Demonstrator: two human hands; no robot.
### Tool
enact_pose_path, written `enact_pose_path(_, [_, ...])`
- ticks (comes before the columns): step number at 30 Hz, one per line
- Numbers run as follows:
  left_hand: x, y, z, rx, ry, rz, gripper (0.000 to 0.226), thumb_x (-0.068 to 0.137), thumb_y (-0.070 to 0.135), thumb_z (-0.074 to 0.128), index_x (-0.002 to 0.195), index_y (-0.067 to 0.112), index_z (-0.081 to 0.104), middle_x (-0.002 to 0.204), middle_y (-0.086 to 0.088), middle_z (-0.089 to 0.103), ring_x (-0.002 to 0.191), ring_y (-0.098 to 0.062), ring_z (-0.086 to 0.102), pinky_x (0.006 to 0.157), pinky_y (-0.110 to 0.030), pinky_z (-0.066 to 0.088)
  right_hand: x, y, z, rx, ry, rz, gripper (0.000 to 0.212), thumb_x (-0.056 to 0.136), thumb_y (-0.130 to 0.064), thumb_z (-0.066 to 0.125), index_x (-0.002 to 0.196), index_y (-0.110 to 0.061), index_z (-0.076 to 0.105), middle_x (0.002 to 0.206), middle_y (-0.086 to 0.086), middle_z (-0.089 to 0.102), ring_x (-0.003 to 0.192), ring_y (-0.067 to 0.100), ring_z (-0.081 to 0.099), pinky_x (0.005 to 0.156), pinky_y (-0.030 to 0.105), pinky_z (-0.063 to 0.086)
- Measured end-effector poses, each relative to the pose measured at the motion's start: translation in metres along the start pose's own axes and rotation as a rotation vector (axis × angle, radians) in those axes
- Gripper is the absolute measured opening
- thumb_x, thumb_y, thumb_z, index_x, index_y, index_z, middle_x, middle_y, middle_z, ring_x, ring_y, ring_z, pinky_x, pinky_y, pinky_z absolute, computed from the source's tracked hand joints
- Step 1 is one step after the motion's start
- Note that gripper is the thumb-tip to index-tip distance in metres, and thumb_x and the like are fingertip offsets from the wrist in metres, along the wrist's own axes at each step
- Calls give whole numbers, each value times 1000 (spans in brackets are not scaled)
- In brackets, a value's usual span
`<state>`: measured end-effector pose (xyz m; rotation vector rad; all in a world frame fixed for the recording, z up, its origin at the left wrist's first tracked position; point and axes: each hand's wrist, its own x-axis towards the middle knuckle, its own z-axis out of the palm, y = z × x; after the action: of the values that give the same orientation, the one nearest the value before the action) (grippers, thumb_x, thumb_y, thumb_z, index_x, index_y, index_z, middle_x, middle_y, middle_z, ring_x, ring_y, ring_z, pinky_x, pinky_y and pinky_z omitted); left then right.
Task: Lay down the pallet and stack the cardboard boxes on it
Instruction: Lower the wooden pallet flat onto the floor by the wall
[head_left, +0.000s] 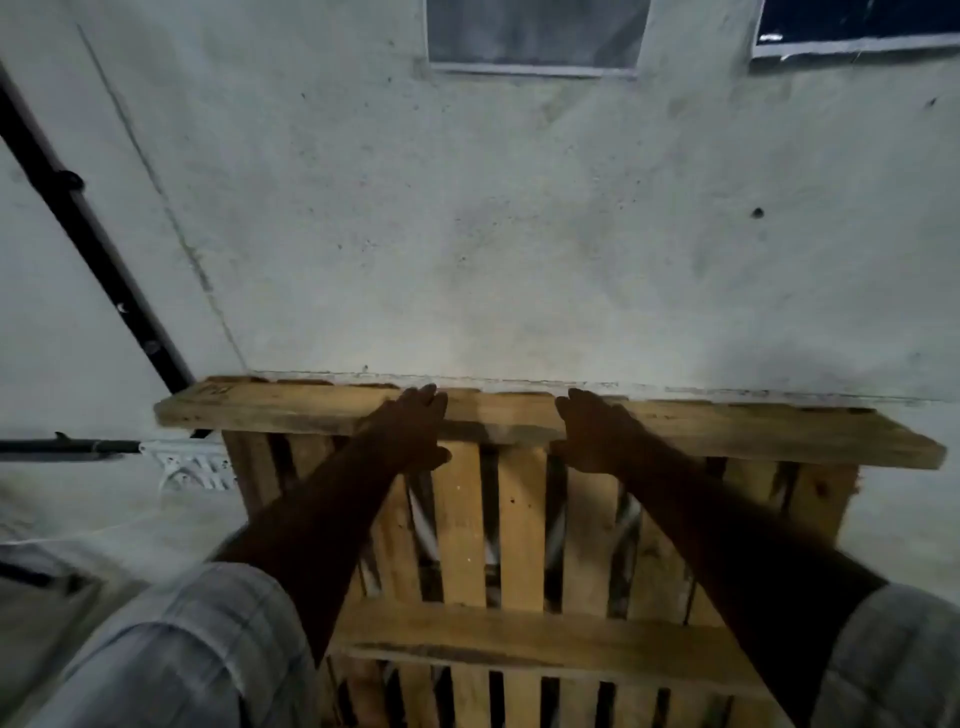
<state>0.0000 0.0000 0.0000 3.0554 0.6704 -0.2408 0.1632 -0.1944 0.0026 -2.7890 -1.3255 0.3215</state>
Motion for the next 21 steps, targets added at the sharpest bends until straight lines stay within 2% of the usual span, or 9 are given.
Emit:
enact_pose_path(4, [11, 0, 22, -74, -86, -50, 93, 88, 46, 67, 158, 11, 15, 166, -10, 13, 151, -30, 15, 119, -46, 26, 0, 7, 32, -50, -15, 16, 75, 94, -43, 60, 155, -15, 26, 163, 9, 29, 150, 29, 27, 121, 54, 20])
enact_pose_path(7, [6, 5, 31, -129, -54, -78, 94, 87, 44, 69, 158, 11, 16, 166, -9, 14, 152, -28, 13, 120, -44, 21, -1, 8, 40, -26, -6, 20, 81, 94, -40, 59, 159, -15, 18, 168, 8, 19, 154, 28, 16, 123, 57, 11])
enact_pose_path(11, [-9, 9, 35, -146, -28, -116, 102, 83, 49, 71, 158, 11, 14, 167, -8, 11, 153, -28, 8, 121, -43, 18, -18, 0, 36, -28, -33, 21, 82, 94, -42, 59, 159, -16, 17, 169, 7, 15, 155, 28, 15, 123, 56, 13])
enact_pose_path(16, [-50, 7, 39, -182, -28, -69, 104, 82, 50, 72, 158, 12, 13, 167, -7, 8, 153, -27, 5, 123, -45, 16, -60, -13, 40, -26, 7, 28, 83, 92, -39, 62, 158, -15, 20, 167, 7, 20, 153, 28, 19, 123, 54, 15])
enact_pose_path(18, [-68, 8, 38, -189, -17, -54, 101, 81, 48, 73, 158, 13, 18, 166, -8, 13, 153, -27, 10, 123, -43, 18, -79, -18, 42, -23, 6, 33, 83, 91, -37, 63, 158, -15, 20, 167, 7, 19, 154, 27, 18, 123, 55, 14])
enact_pose_path(21, [-99, 11, 32, -100, -27, 13, 91, 76, 57, 70, 152, 19, 37, 161, -9, 29, 148, -28, 24, 120, -41, 25, -108, -27, 45, -19, -27, 42, 82, 93, -40, 59, 159, -15, 18, 169, 8, 15, 155, 27, 15, 123, 56, 15])
